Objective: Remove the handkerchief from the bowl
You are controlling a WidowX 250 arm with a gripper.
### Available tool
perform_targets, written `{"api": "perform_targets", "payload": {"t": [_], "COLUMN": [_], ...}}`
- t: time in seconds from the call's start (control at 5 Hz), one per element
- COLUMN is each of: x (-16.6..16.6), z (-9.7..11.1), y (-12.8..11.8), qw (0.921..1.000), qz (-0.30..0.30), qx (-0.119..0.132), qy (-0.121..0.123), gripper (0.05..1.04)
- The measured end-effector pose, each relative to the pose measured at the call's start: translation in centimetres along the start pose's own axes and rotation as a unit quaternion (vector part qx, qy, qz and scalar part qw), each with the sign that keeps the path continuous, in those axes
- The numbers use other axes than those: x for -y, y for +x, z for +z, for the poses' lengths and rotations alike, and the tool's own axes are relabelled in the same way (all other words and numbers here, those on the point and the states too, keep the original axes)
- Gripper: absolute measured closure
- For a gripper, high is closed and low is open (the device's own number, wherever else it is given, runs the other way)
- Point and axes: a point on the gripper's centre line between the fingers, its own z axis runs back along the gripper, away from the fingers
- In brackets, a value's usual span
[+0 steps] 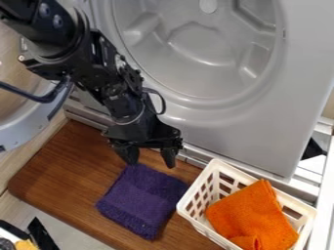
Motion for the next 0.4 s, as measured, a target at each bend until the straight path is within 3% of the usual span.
{"api": "perform_targets", "payload": {"t": [0.4], "x": [0.65], "z": [-0.57], "y": [-0.41], "qw": [0.9997], "qz": [-0.007], "qx": [-0.022], "qy": [-0.004], "gripper": [0.083]}}
